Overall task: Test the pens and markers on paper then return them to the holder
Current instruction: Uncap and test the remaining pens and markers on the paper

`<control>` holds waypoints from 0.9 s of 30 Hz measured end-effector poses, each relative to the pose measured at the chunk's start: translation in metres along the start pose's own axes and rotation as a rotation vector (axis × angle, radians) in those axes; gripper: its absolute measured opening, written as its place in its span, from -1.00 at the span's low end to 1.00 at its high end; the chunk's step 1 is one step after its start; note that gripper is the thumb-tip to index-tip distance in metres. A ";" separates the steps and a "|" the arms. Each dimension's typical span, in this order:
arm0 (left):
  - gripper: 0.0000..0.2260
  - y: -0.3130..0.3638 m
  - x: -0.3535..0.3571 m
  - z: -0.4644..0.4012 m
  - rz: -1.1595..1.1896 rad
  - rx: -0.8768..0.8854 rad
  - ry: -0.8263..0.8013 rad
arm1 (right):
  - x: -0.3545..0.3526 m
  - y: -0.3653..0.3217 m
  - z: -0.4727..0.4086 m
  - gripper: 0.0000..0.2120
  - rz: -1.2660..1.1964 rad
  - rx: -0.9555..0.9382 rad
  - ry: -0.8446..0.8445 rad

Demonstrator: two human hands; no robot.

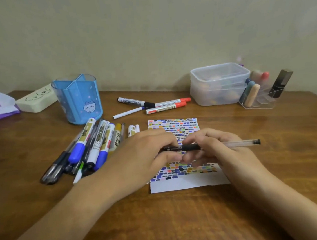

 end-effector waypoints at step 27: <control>-0.80 -0.026 -0.041 -0.003 0.335 -0.195 -0.241 | -0.027 -0.015 0.002 -0.70 -0.132 0.087 -0.040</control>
Point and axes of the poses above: each hand's wrist, its own z-axis away from the middle knuckle, its own x-axis out of the palm, y = z × x, the point moved 4 cm from there along -z, towards the middle knuckle, and after that the axes turned 14 degrees about -x, right-handed, at the moved point
